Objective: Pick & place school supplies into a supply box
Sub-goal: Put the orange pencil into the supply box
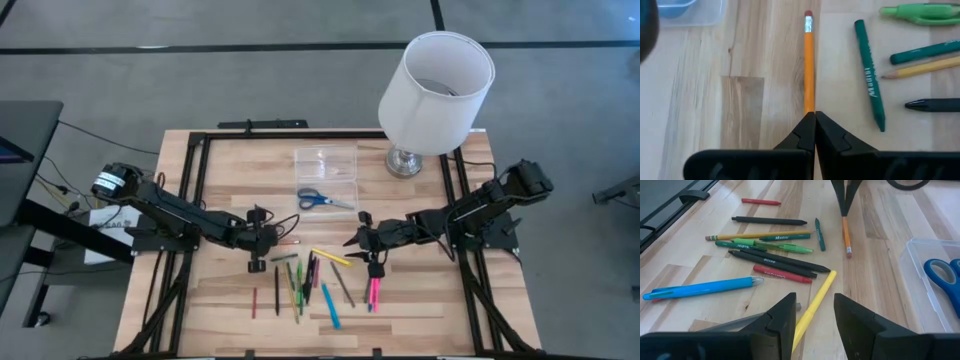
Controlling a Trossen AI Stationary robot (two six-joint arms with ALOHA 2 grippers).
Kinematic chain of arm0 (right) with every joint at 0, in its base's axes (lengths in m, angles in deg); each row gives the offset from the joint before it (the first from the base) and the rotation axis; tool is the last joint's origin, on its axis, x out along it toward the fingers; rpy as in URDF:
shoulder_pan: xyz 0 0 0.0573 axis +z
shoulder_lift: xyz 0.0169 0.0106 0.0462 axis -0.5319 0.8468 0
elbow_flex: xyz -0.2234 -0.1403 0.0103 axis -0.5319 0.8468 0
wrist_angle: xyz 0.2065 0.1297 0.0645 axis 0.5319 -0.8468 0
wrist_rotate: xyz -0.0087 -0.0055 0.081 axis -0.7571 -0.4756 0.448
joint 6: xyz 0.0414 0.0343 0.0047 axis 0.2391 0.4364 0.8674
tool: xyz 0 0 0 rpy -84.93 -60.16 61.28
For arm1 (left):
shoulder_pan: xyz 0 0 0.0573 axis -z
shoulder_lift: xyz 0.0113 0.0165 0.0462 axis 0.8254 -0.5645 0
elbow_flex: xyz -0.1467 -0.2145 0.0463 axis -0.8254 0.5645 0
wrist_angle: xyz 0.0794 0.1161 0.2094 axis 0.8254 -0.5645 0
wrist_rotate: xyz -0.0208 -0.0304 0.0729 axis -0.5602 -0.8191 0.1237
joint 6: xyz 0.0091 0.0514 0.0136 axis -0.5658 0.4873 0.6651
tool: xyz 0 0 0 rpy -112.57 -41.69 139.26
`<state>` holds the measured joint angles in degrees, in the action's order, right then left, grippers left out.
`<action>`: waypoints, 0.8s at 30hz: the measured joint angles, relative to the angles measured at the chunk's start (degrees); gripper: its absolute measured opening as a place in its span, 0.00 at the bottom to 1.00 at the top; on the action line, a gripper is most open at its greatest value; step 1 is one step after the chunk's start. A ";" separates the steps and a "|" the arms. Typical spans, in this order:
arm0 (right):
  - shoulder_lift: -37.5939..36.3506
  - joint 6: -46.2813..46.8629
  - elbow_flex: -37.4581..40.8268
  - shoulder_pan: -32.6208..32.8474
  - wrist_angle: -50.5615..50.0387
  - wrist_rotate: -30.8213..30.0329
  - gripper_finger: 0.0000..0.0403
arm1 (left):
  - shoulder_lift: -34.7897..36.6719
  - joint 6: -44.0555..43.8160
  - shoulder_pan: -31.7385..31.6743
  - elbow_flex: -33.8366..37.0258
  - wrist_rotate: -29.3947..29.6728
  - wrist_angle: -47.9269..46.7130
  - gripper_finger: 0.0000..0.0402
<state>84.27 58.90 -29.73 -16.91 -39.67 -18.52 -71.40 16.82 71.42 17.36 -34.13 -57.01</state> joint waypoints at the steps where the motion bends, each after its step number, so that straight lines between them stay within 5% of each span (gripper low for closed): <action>1: 0.00 0.02 0.00 0.00 0.00 0.00 0.31 | 0.08 0.00 0.00 0.00 0.00 0.01 0.01; 10: 0.00 0.16 0.00 0.00 1.63 0.02 0.31 | -0.41 -1.39 -0.59 0.86 -0.98 2.97 0.00; 16: 3.00 -4.69 -0.32 0.00 13.54 4.96 0.31 | -0.28 -1.50 -0.79 2.59 -1.01 4.10 0.11; 24: 15.61 -5.88 -13.09 -2.90 8.28 5.49 0.31 | 0.08 -5.44 -0.72 8.58 -0.42 9.36 0.14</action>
<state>99.88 53.02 -42.82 -19.81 -31.39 -13.03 -71.32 11.38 70.70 25.94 -34.55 -47.65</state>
